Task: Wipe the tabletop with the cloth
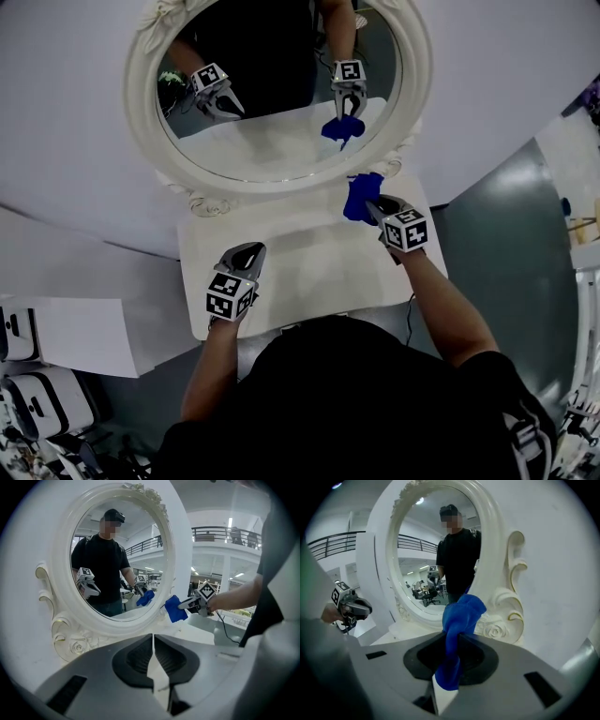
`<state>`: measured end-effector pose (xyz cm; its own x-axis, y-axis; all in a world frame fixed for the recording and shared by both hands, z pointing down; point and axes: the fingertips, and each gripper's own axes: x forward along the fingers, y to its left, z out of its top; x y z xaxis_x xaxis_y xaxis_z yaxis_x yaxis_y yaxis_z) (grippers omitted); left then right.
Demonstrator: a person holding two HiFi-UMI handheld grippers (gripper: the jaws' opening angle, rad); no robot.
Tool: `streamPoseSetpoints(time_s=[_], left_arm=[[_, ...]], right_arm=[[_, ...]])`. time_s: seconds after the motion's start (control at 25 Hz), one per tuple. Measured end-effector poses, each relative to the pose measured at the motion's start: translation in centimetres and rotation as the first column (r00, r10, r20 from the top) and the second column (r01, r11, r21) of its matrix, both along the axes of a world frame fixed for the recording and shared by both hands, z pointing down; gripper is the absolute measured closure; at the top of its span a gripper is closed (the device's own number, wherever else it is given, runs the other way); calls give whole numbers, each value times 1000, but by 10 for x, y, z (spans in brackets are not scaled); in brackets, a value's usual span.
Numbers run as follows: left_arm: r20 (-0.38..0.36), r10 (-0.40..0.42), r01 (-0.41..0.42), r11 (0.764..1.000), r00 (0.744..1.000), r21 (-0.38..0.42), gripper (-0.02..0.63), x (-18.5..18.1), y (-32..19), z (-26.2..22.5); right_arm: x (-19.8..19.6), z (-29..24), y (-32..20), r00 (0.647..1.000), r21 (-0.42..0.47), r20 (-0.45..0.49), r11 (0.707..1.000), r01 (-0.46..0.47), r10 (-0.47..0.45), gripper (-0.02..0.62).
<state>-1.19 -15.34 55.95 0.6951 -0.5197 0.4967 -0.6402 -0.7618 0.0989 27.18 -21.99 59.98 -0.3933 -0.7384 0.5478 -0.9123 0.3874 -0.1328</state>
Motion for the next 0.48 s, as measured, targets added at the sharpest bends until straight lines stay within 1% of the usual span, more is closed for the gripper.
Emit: streamPoseSetpoints(time_s=[0.24,0.36,0.48], left_arm=[[-4,2,-2,1000,1000,8,585,-7,7,-1],[-6,1,-1,1000,1000,10,586,-13,11,-3],[-7,2,-2,1000,1000,9,586,-15,15,-5]], right_arm=[[-40,-45,15,998,97,29,994,50,-53,535],[-59,-60,26,996,128,30,989,80,-85,535],[-67,-72,35,994,150,32,984,100,-106,535]])
